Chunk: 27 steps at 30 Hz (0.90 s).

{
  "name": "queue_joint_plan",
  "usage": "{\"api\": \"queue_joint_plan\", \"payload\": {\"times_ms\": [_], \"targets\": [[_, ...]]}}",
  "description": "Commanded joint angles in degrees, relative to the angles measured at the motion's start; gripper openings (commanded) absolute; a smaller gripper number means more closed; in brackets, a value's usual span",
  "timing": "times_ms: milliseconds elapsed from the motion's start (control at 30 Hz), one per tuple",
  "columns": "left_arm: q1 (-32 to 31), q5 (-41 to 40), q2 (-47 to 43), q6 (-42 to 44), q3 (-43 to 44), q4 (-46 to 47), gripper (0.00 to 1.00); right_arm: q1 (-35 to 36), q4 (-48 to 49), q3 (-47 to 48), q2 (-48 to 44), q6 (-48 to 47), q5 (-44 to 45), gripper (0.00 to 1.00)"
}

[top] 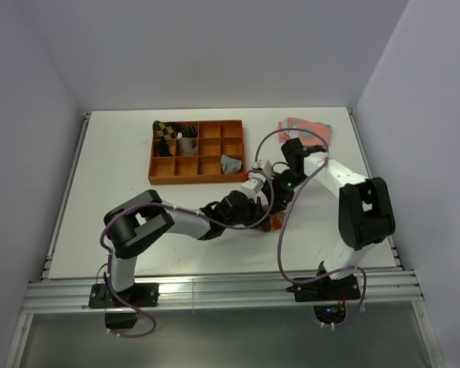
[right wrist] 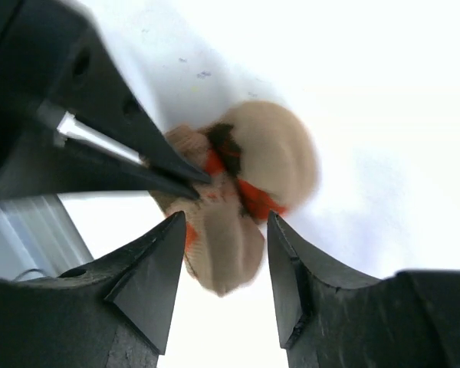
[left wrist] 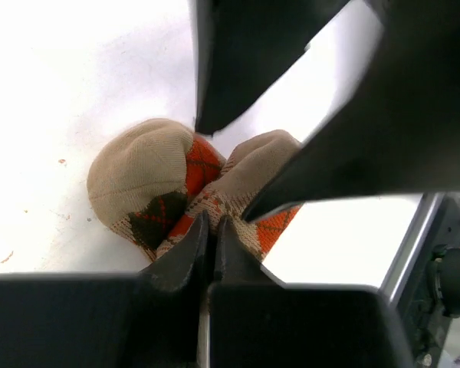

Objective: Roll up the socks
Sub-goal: Roll the sock at the center of the board.

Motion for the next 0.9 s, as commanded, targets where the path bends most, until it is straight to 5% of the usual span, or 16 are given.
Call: {"api": "queue_joint_plan", "payload": {"times_ms": [0,500,867], "targets": [[0.4,3.8,4.6,-1.0,-1.4,-12.3,0.00,-3.6,4.7,-1.3,-6.0,1.0,-3.1,0.54],[5.5,18.1,8.7,-7.5,4.5,-19.9,0.00,-10.6,9.1,-16.0,-29.1,-7.4,-5.7,0.63],[8.5,27.8,11.6,-9.9,11.2,-29.1,0.00,-1.9,18.7,-28.8,-39.4,-11.9,4.6,0.70]]}}
